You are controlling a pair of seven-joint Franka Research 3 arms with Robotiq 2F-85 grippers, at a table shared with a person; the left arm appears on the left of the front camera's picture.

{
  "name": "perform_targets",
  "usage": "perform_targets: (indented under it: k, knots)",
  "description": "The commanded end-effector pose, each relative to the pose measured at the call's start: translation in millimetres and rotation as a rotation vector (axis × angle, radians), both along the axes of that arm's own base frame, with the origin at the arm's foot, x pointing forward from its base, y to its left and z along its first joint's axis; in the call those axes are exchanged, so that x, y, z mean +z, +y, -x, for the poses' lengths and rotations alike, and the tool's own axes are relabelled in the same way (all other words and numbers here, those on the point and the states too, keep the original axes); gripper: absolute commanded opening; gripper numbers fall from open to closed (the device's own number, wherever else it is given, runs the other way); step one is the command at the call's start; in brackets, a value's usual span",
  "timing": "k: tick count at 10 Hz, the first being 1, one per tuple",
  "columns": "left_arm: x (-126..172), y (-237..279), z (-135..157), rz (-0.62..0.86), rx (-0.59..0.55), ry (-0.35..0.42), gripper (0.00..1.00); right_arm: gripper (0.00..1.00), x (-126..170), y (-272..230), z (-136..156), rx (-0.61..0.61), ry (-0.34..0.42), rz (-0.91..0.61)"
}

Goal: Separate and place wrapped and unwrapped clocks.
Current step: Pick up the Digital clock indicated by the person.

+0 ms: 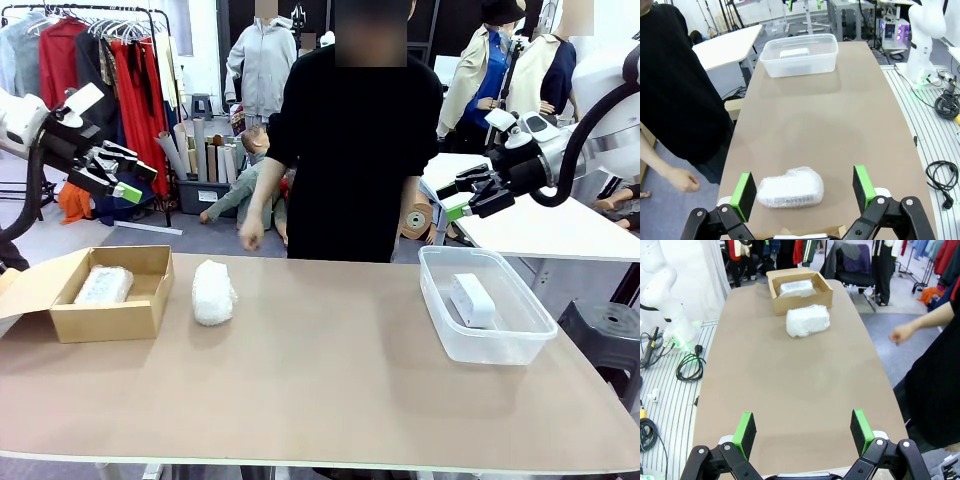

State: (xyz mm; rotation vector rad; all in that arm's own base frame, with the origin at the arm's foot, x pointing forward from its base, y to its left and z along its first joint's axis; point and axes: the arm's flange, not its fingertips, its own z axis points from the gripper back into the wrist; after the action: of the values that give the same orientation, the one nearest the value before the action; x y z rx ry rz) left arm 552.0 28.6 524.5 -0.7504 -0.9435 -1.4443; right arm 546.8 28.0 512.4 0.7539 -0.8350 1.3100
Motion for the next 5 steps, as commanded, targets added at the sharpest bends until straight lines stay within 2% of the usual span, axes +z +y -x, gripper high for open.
perform_targets:
  k: [1,5]
  knots:
    - [2.9,1.2,1.8,-0.001,-0.002,-0.003,1.00,1.00,1.5,0.2,0.4,0.001,-0.003,0.001]
    - [2.9,1.2,1.8,-0.001,-0.002,-0.003,1.00,1.00,1.5,0.2,0.4,0.001,-0.003,0.001]
